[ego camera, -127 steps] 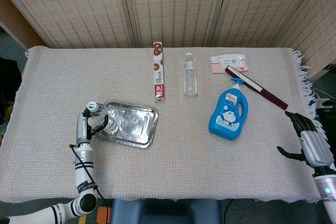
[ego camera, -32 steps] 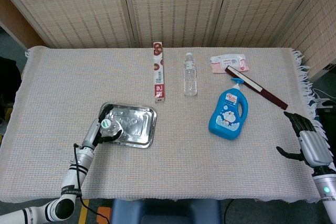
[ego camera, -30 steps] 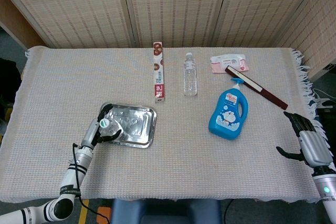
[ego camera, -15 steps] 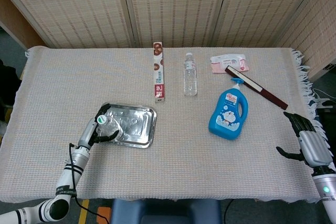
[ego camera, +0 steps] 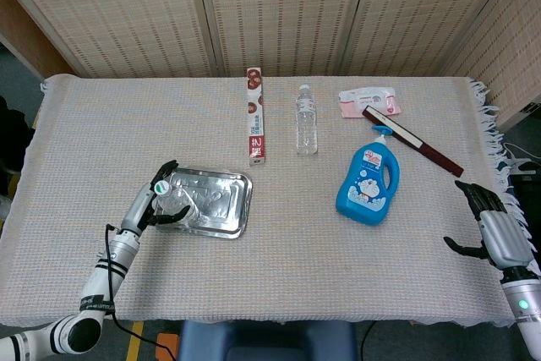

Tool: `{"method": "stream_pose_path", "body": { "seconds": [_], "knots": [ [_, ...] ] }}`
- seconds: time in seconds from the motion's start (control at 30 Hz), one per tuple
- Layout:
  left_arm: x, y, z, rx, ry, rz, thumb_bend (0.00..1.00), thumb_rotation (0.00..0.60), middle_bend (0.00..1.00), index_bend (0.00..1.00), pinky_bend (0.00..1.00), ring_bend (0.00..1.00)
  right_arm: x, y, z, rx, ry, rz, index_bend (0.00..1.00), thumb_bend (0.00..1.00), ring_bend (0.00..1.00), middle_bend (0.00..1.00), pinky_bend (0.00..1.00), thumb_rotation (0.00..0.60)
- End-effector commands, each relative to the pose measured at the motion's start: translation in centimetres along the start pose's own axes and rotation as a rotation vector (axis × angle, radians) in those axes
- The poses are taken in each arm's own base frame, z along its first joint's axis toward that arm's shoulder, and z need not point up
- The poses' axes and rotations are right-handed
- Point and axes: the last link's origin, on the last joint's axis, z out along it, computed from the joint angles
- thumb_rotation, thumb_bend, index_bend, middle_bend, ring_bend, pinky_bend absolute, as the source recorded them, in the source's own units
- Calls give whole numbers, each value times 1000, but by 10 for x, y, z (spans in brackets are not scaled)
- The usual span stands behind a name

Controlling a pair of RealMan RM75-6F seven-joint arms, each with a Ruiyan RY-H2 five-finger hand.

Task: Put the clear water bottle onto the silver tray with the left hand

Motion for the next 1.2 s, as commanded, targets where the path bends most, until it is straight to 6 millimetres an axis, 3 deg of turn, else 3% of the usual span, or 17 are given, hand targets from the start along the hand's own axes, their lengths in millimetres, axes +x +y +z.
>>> {"method": "stream_pose_path", "body": {
  "seconds": [0.03, 0.8, 1.0, 1.2],
  "knots": [
    [3, 5, 3, -8, -1, 16, 287, 600, 0, 0, 184, 0, 0, 0, 0, 0, 0, 1, 60, 142, 0, 69, 60, 600],
    [45, 53, 18, -91, 37, 136, 289, 600, 0, 0, 186, 0, -2, 0, 1, -5, -8, -6, 60, 142, 0, 69, 60, 600],
    [72, 61, 18, -126, 129, 337, 315, 600, 0, 8, 186, 0, -1, 0, 0, -4, -5, -5, 60, 142, 0, 69, 60, 600],
    [118, 47, 0, -103, 288, 551, 461, 600, 68, 175, 186, 18, 1, 0, -1, -2, 4, -1, 60, 142, 0, 69, 60, 600]
  ]
}}
